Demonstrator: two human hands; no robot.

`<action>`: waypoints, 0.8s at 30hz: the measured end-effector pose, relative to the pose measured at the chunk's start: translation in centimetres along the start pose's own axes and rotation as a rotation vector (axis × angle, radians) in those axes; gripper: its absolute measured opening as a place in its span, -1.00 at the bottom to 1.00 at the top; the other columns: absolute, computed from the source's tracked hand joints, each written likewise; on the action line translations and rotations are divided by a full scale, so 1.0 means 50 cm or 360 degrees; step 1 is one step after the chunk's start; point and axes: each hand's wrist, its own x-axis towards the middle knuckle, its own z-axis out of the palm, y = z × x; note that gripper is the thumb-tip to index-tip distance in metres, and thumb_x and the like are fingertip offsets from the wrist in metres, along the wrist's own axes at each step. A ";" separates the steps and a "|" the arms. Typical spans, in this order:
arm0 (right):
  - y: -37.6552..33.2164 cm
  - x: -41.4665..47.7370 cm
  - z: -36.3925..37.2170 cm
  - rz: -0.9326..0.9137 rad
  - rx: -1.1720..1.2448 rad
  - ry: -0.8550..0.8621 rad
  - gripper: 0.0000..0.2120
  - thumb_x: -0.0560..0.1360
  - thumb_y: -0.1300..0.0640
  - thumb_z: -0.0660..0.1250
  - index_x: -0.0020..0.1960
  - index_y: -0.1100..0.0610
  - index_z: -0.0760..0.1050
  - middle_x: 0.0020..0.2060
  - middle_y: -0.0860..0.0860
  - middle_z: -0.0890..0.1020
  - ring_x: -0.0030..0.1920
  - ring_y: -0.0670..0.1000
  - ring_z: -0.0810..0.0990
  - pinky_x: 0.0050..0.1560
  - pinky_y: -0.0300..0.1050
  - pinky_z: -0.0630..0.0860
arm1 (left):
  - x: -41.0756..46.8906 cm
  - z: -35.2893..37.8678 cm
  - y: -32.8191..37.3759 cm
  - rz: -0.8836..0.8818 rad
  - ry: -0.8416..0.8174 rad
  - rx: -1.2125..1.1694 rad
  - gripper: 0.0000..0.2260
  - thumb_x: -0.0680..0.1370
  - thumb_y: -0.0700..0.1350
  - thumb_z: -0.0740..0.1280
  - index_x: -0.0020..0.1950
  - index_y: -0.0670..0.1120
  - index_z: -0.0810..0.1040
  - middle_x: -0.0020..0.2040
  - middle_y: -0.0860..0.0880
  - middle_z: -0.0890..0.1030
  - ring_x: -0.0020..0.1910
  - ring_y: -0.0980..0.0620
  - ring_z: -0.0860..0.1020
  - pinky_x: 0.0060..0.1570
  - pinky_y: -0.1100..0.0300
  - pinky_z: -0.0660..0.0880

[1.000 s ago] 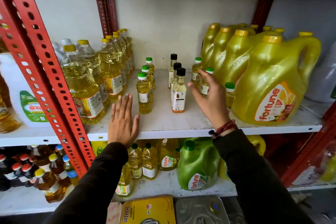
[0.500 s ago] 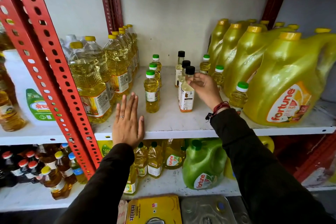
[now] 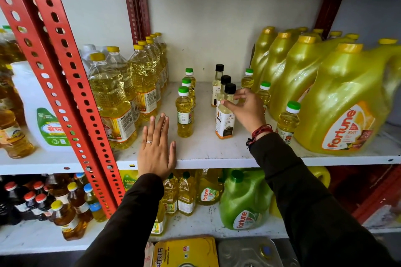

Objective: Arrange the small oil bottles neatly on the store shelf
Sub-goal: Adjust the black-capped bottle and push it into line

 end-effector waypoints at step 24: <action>-0.017 -0.094 -0.039 -0.0110 -0.0126 0.0055 -0.63 0.46 -0.01 0.48 0.17 0.19 0.62 0.04 0.10 0.72 0.02 0.03 0.67 0.11 -0.04 0.61 | 0.001 0.011 -0.004 -0.0003 0.0074 0.0030 -0.38 0.65 0.05 0.00 0.67 -0.19 0.09 0.69 -0.14 0.07 0.67 -0.05 -0.11 0.62 0.09 -0.30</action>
